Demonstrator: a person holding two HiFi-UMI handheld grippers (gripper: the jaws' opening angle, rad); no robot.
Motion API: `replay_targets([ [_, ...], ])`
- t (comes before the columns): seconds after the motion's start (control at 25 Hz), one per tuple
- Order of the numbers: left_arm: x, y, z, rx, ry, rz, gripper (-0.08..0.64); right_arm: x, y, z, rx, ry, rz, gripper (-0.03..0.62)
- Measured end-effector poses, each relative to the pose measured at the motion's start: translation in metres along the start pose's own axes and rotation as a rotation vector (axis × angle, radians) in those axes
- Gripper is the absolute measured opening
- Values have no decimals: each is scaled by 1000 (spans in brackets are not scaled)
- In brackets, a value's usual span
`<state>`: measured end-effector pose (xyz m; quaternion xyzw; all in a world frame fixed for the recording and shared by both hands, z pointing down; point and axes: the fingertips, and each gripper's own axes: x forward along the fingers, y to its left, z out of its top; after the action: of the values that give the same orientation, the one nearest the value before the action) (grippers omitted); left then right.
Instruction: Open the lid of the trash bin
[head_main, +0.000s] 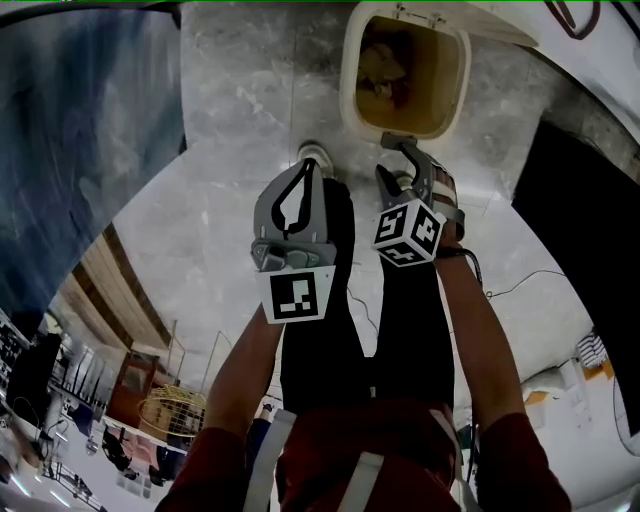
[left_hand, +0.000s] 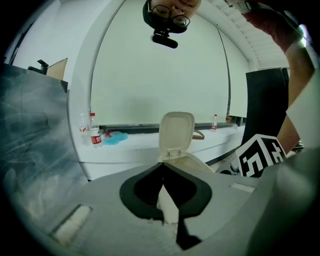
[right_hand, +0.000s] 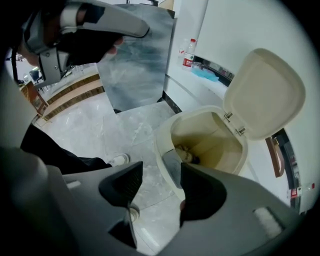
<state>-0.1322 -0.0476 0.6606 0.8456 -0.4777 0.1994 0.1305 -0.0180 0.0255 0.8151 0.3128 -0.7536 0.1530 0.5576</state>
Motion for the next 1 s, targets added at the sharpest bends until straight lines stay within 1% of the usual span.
replay_targets([
  [0.16,-13,-11,14,27,19,-15,6,-17,5,-1,19,-15,27,230],
  [0.24,-21,-15,28,25,10,-10,6,-32,6,-1,16,-26,34,230],
  [0.36,-31,-19,53,45,-15,3,6,-55,5,-4,13,-35,42,230],
  [0.4,-34,-19,60,35,-25,16,6,-61,3,-5,14,-38,42,230],
  [0.48,-40,-18,74,-13,-46,53,6,-73,-2,-6,21,-42,33,230],
  [0.56,-48,-18,88,-60,-67,86,6,-86,-9,-7,41,-45,20,230],
  [0.6,-52,-19,96,-71,-75,97,6,-93,-13,-6,57,-48,16,230],
  [0.76,-75,-31,123,-69,-98,132,6,-129,-25,-3,121,-82,12,229],
  [1.0,-113,-47,157,-76,-123,187,6,-192,-39,4,152,-162,-10,219],
])
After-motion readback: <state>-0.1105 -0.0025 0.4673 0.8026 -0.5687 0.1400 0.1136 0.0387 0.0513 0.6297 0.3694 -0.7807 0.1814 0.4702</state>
